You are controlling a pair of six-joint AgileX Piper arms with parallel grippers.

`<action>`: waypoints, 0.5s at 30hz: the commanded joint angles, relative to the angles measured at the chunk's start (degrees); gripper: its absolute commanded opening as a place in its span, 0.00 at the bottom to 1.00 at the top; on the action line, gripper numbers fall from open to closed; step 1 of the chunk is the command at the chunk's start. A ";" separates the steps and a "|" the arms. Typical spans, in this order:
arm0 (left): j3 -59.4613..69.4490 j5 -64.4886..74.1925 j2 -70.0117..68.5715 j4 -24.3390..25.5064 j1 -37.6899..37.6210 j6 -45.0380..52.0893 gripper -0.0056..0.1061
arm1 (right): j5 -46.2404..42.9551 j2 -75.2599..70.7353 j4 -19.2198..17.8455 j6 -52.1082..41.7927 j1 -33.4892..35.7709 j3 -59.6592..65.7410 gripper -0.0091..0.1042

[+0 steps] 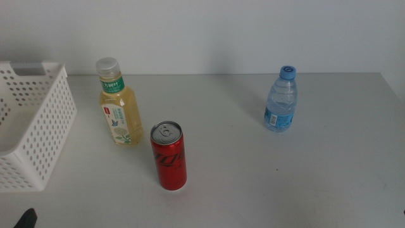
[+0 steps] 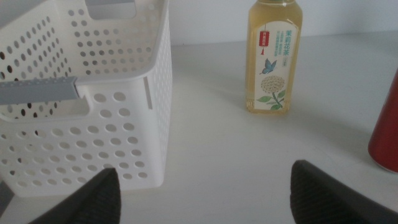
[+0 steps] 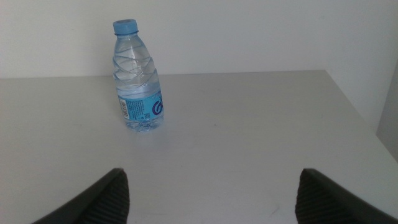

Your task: Use arms to grab the bottles and put them into the dustbin to the left of the table.

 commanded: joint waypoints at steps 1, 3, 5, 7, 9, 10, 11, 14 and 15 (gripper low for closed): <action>0.07 -5.84 1.23 -0.97 -0.27 -0.92 0.89 | -4.57 -1.32 -0.70 -0.23 -0.29 -0.58 0.91; 0.07 -9.23 4.83 -1.03 -1.72 -0.92 0.89 | -4.57 -1.32 -0.70 -0.23 -0.29 -0.58 0.91; 0.07 -14.44 10.09 -0.97 -4.63 -0.92 0.89 | -4.57 -1.32 -0.70 -0.23 -0.29 -0.58 0.91; 0.07 -20.51 15.52 -0.97 -8.41 -0.92 0.89 | -4.57 -1.32 -0.70 -0.23 -0.29 -0.58 0.91; 0.07 -26.62 22.06 -0.97 -12.11 -0.92 0.89 | -4.57 -1.32 -0.70 -0.23 -0.29 -0.58 0.91; 0.07 -33.52 28.90 -0.97 -16.11 -0.92 0.89 | -4.57 -1.32 -0.70 -0.23 -0.29 -0.58 0.91; 0.07 -36.19 31.67 -0.97 -17.57 -0.92 0.89 | -4.57 -1.32 -0.70 -0.23 -0.29 -0.58 0.91; 0.07 -46.15 40.94 -0.97 -22.88 -0.92 0.89 | -4.57 -1.32 -0.70 -0.23 -0.29 -0.58 0.91; 0.07 -49.93 44.10 -0.92 -24.61 -0.92 0.89 | -4.57 -1.32 -0.70 -0.23 -0.29 -0.58 0.91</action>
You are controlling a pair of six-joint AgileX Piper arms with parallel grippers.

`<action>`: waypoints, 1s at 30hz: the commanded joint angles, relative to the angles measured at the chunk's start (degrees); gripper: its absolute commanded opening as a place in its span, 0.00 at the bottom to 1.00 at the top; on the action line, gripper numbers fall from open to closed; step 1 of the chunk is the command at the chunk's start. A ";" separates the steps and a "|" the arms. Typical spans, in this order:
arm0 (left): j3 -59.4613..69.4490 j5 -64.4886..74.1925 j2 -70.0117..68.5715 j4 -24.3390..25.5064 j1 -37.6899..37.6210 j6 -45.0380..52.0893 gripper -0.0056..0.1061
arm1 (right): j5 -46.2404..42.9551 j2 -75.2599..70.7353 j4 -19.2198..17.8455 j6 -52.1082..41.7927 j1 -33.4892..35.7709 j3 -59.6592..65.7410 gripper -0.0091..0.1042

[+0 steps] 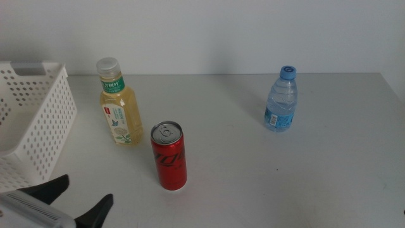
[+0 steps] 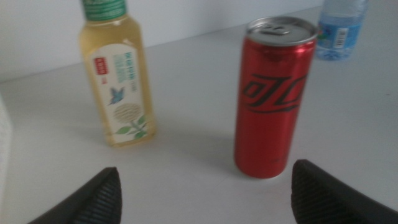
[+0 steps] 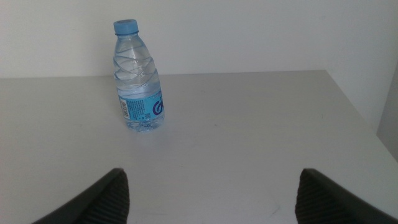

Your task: Use arms to grab the bottles and put them into the dustbin to the left of the table.

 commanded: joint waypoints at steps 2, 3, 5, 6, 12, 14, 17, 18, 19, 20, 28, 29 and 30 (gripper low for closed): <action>0.07 -17.98 9.47 -0.67 -5.18 -0.92 0.89 | -4.57 -1.32 -0.70 -0.23 -0.29 -0.58 0.91; 0.14 -22.17 12.28 -0.61 -6.70 -0.92 0.89 | -4.57 -1.32 -0.70 -0.23 -0.29 -0.58 0.91; 0.14 -28.79 17.08 -0.61 -9.10 -0.92 0.89 | -4.57 -1.32 -0.70 -0.23 -0.29 -0.58 0.91; 0.20 -32.21 19.57 -0.61 -10.09 -0.92 0.89 | -4.57 -1.32 -0.70 -0.23 -0.29 -0.58 0.91; 0.20 -48.06 33.26 0.30 -11.29 -0.97 0.89 | -4.57 -1.32 -0.70 -0.23 -0.29 -0.58 0.91; 0.20 -51.28 36.53 0.56 -11.29 -1.20 0.89 | -4.57 -1.32 -0.70 -0.23 -0.29 -0.58 0.91; 0.22 -51.28 38.67 0.63 -11.29 -2.25 0.89 | -4.57 -1.32 -0.70 -0.23 -0.29 -0.58 0.91; 0.22 -51.28 39.05 0.63 -11.29 -2.25 0.89 | -4.57 -1.32 -0.70 -0.23 -0.29 -0.58 0.91; 0.22 -51.22 39.20 0.63 -11.29 -2.25 0.89 | -4.57 -1.32 -0.70 -0.23 -0.29 -0.58 0.91; 0.22 -51.27 39.29 0.57 -11.29 -2.25 0.89 | -4.57 -1.32 -0.70 -0.23 -0.29 -0.58 0.91; 0.15 -51.27 39.35 -1.22 -11.29 -2.25 0.89 | -4.57 -1.32 -0.70 -0.23 -0.29 -0.58 0.91; 0.15 -51.22 39.35 -1.28 -11.29 -2.25 0.89 | -4.57 -1.32 -0.70 -0.23 -0.29 -0.58 0.91; 0.10 -51.22 39.35 -1.35 -11.29 -2.25 0.89 | -4.57 -1.32 -0.70 -0.23 -0.29 -0.58 0.91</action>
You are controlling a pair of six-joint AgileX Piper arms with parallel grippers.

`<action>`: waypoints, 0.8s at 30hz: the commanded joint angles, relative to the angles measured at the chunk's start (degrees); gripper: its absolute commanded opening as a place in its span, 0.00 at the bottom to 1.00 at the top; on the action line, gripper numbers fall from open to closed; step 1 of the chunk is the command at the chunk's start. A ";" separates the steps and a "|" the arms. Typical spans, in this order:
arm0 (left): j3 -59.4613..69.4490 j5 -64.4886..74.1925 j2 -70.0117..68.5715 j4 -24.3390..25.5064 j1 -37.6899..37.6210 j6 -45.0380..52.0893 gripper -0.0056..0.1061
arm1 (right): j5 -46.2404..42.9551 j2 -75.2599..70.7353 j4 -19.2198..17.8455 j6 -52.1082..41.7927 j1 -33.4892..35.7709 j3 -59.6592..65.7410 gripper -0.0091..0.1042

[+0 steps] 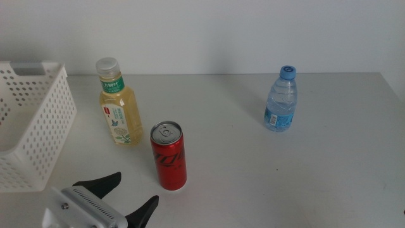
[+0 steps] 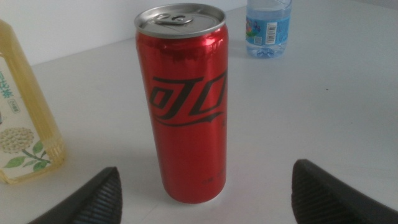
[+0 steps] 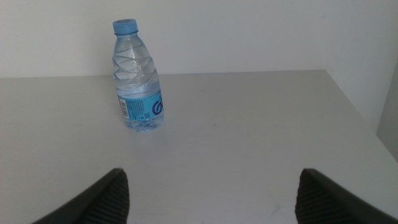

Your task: Use arms to grab the bottles and put them into the dustbin to the left of the table.

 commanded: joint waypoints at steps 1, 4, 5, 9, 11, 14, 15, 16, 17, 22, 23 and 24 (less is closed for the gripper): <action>0.69 -10.26 -0.73 -1.03 -0.43 -0.92 0.89 | -4.57 -1.32 -0.70 -0.23 -0.29 -0.58 0.91; -1.04 -9.95 0.54 -1.45 -0.43 -1.81 0.89 | -4.57 -1.32 -0.70 -0.23 -0.29 -0.58 0.91; -2.08 -9.37 1.31 -1.44 -0.43 -2.68 0.89 | -4.57 -1.32 -0.70 -0.23 -0.29 -0.58 0.91; -5.80 -9.07 5.54 -1.33 -0.43 -3.02 0.89 | -4.57 -1.32 -0.70 -0.23 -0.29 -0.58 0.91; -7.82 -9.20 8.16 -1.14 -0.43 -3.14 0.89 | -4.57 -1.32 -0.70 -0.23 -0.29 -0.58 0.91; -10.37 -9.61 11.89 -1.08 -0.43 -3.80 0.89 | -4.57 -1.32 -0.70 -0.23 -0.29 -0.58 0.91; -11.17 -9.81 12.75 -1.08 -0.43 -4.00 0.89 | -4.57 -1.32 -0.70 -0.23 -0.29 -0.58 0.91; -11.90 -9.90 13.68 -1.08 -0.43 -4.17 0.89 | -4.57 -1.32 -0.70 -0.23 -0.29 -0.58 0.91; -12.61 -9.85 14.45 -1.14 -0.43 -4.33 0.89 | -4.57 -1.32 -0.70 -0.23 -0.29 -0.58 0.91; -15.69 -9.72 17.47 -1.82 -0.38 -4.33 0.89 | -4.57 -1.32 -0.70 -0.23 -0.29 -0.58 0.91; -16.38 -9.59 18.00 -2.01 -0.38 -4.33 0.89 | -4.57 -1.32 -0.70 -0.23 -0.29 -0.58 0.91; -17.12 -9.60 18.55 -2.08 -0.38 -4.33 0.89 | -4.57 -1.32 -0.70 -0.23 -0.29 -0.58 0.91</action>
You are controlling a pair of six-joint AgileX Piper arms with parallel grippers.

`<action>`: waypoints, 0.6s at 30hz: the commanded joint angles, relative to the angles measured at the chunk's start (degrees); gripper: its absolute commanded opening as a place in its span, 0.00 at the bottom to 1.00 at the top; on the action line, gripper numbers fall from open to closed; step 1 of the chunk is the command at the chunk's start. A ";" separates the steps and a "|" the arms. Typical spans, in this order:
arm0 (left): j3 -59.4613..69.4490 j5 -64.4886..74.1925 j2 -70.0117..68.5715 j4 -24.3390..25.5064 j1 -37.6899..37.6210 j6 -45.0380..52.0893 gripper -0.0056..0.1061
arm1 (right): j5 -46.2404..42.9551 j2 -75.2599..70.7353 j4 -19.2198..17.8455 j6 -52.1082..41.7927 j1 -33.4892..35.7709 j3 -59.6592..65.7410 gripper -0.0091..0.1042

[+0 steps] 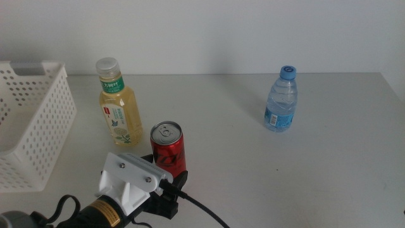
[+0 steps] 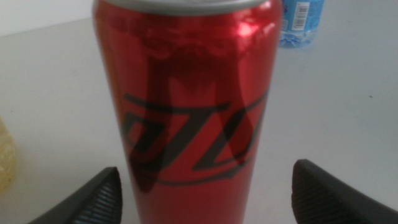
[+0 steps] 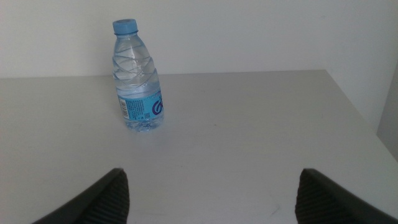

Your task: Use arms to grab the bottles and put them into the dustbin to the left of the table.

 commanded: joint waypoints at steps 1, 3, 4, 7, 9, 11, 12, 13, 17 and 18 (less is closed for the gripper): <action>-2.29 -9.44 -0.45 -1.09 -0.38 -1.13 0.89 | -4.57 -1.32 -0.70 -0.23 -0.29 -0.58 0.91; -3.52 -9.45 0.45 -1.35 -0.38 -1.26 0.89 | -4.57 -1.32 -0.70 -0.23 -0.29 -0.58 0.91; -4.20 -9.32 0.95 -1.40 -0.30 -1.26 0.89 | -4.57 -1.32 -0.70 -0.23 -0.29 -0.58 0.91; -5.98 -9.29 2.32 -1.77 -0.30 -1.47 0.89 | -4.57 -1.32 -0.70 -0.23 -0.29 -0.58 0.91; -7.21 -9.29 3.30 -1.77 -0.30 -1.45 0.89 | -4.57 -1.32 -0.70 -0.23 -0.29 -0.58 0.91; -8.26 -9.29 4.06 -1.77 -0.30 -1.45 0.89 | -4.57 -1.32 -0.70 -0.23 -0.29 -0.58 0.91; -8.56 -9.29 4.27 -1.77 -0.30 -1.51 0.88 | -4.57 -1.32 -0.70 -0.23 -0.29 -0.58 0.91; -8.92 -9.29 4.43 -1.93 -0.30 -1.51 0.88 | -4.57 -1.32 -0.70 -0.23 -0.29 -0.58 0.91; -9.25 -9.29 4.43 -3.17 -0.30 -0.98 0.77 | -4.57 -1.32 -0.70 -0.23 -0.29 -0.58 0.91; -9.25 -9.29 4.43 -3.17 -0.30 -0.25 0.72 | -4.57 -1.32 -0.70 -0.23 -0.29 -0.58 0.91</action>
